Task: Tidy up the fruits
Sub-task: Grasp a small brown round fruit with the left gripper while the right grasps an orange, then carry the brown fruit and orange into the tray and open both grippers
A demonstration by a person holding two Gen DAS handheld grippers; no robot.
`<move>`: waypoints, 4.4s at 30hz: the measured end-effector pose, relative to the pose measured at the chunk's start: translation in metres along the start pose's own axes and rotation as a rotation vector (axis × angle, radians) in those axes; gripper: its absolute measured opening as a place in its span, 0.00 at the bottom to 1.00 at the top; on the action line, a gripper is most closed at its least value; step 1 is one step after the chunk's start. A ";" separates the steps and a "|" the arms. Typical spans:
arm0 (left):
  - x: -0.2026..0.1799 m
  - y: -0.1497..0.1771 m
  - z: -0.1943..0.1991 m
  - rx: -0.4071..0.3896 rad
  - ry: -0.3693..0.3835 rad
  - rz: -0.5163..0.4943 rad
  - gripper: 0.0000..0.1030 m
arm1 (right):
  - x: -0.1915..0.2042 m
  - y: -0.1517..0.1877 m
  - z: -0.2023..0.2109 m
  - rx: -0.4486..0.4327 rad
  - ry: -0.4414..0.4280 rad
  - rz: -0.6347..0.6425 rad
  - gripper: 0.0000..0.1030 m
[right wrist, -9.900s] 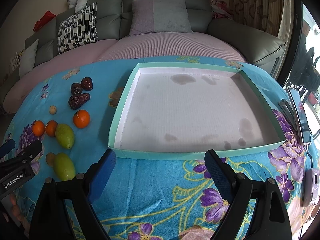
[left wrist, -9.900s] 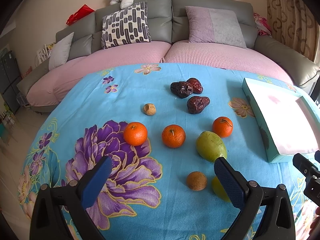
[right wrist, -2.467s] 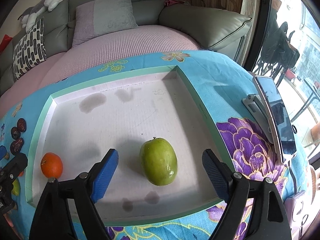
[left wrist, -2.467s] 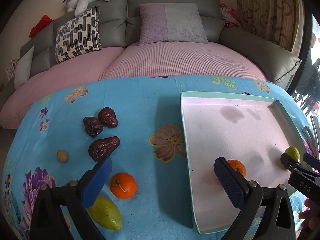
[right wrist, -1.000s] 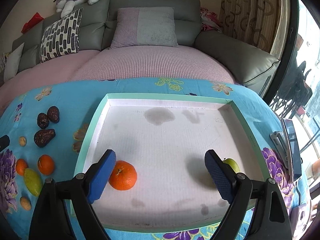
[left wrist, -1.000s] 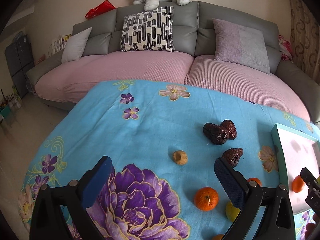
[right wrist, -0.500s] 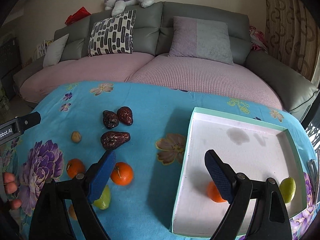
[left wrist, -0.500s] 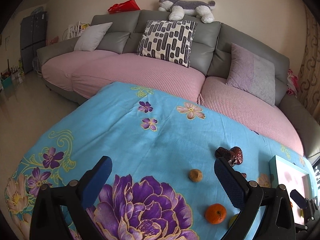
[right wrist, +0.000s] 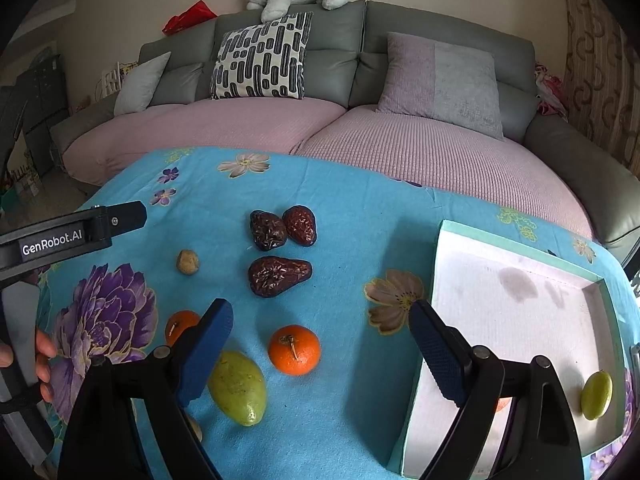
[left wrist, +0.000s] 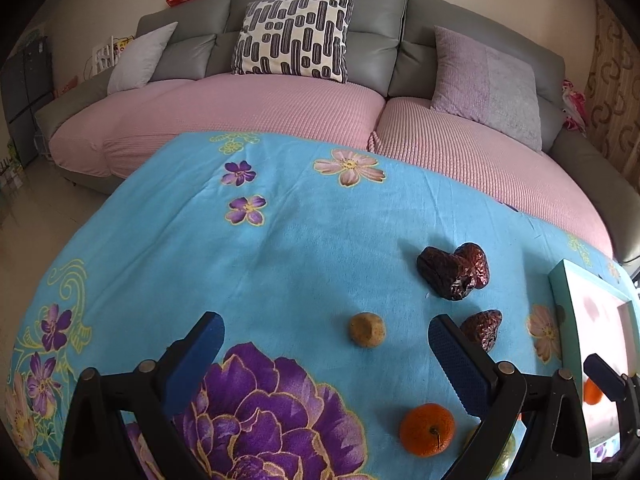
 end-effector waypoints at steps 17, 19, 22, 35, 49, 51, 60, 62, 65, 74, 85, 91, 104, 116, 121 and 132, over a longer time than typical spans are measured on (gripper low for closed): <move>-0.014 0.014 -0.035 0.132 0.111 0.051 0.44 | 0.005 0.019 -0.031 0.125 -0.063 0.008 0.50; -0.015 0.013 -0.035 0.130 0.116 0.048 0.35 | 0.004 0.019 -0.030 0.127 -0.068 0.002 0.43; -0.015 0.013 -0.034 0.132 0.129 0.049 0.25 | 0.004 0.019 -0.030 0.128 -0.088 -0.003 0.36; -0.021 0.003 -0.013 0.084 0.148 0.038 0.25 | -0.002 0.017 -0.024 0.123 -0.102 -0.035 0.33; -0.033 -0.011 0.026 -0.006 0.171 0.016 0.25 | -0.022 0.003 0.005 0.040 -0.073 -0.083 0.33; -0.037 -0.010 0.027 -0.004 0.179 0.010 0.25 | -0.025 0.004 0.005 0.043 -0.068 -0.088 0.33; -0.069 -0.006 0.035 -0.010 0.212 -0.054 0.25 | -0.046 0.002 0.021 -0.002 -0.042 -0.123 0.33; -0.080 -0.003 0.037 -0.007 0.228 -0.074 0.25 | -0.056 0.003 0.024 -0.011 -0.025 -0.143 0.33; -0.098 0.000 0.039 -0.002 0.251 -0.109 0.25 | -0.076 0.006 0.029 -0.018 0.011 -0.181 0.33; -0.159 0.019 0.047 0.018 0.339 -0.224 0.25 | -0.139 0.020 0.047 -0.023 0.132 -0.302 0.33; -0.230 0.046 0.052 0.025 0.449 -0.354 0.25 | -0.193 0.040 0.073 -0.033 0.260 -0.381 0.33; -0.245 0.050 0.045 0.012 0.448 -0.377 0.25 | -0.207 0.048 0.080 -0.035 0.282 -0.401 0.33; -0.257 0.057 0.027 0.008 0.413 -0.403 0.25 | -0.217 0.057 0.070 -0.006 0.263 -0.415 0.33; -0.260 0.065 0.017 0.052 0.398 -0.414 0.25 | -0.214 0.060 0.057 0.030 0.255 -0.395 0.33; -0.260 0.067 0.013 0.071 0.395 -0.415 0.25 | -0.213 0.063 0.051 0.058 0.257 -0.391 0.33; -0.261 0.067 0.013 0.078 0.392 -0.418 0.26 | -0.214 0.068 0.046 0.092 0.255 -0.404 0.33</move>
Point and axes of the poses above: each gripper's, at about its wrist camera, not at the fingertips, and z roughly against the way its jaws point, x to its left, y to its underside, the point moved 2 cm from there along -z, roughly the way its jaws point, and after that the axes turned 3 degrees about -x, right-handed, at the moved point
